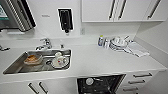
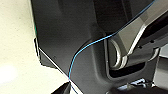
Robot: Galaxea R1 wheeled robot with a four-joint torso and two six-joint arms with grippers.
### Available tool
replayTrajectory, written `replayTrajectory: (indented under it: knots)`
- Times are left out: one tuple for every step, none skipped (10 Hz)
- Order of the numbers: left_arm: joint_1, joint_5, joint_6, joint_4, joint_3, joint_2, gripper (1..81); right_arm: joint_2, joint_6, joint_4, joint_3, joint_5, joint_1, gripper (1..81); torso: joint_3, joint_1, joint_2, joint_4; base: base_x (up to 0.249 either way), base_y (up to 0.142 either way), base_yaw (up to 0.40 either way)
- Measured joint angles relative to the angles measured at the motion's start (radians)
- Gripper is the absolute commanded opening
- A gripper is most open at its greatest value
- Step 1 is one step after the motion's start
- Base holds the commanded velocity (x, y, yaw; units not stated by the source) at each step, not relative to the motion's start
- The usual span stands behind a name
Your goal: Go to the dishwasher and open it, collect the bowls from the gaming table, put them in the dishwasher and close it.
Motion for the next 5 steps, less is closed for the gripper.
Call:
replayTrajectory:
  knots:
    - [-0.001, 0.000, 0.000, 0.000, 0.000, -0.001, 81.1, 0.000, 0.023, -0.004, 0.003, -0.023, 0.020, 81.1, 0.000, 0.000, 0.000, 0.000, 0.000, 0.000, 0.000]
    - [-0.003, -0.001, 0.000, 0.000, 0.000, -0.001, 81.1, -0.013, 0.050, -0.005, 0.026, -0.061, 0.046, 81.1, 0.000, 0.000, 0.000, 0.000, 0.000, 0.000, 0.000]
    - [-0.003, -0.001, 0.000, 0.000, 0.003, 0.003, 81.1, -0.025, 0.075, -0.005, 0.050, -0.091, 0.070, 81.1, 0.000, 0.000, 0.000, 0.000, 0.000, 0.000, 0.000]
    - [0.000, -0.001, 0.000, 0.000, 0.002, 0.005, 81.1, -0.041, 0.095, -0.005, 0.080, -0.123, 0.098, 81.1, 0.000, 0.000, 0.000, 0.000, 0.000, 0.000, 0.000]
    - [0.000, 0.000, 0.000, 0.000, 0.002, 0.007, 81.1, -0.066, 0.117, -0.004, 0.124, -0.129, 0.130, 81.1, 0.000, 0.000, 0.000, 0.000, 0.000, 0.000, 0.000]
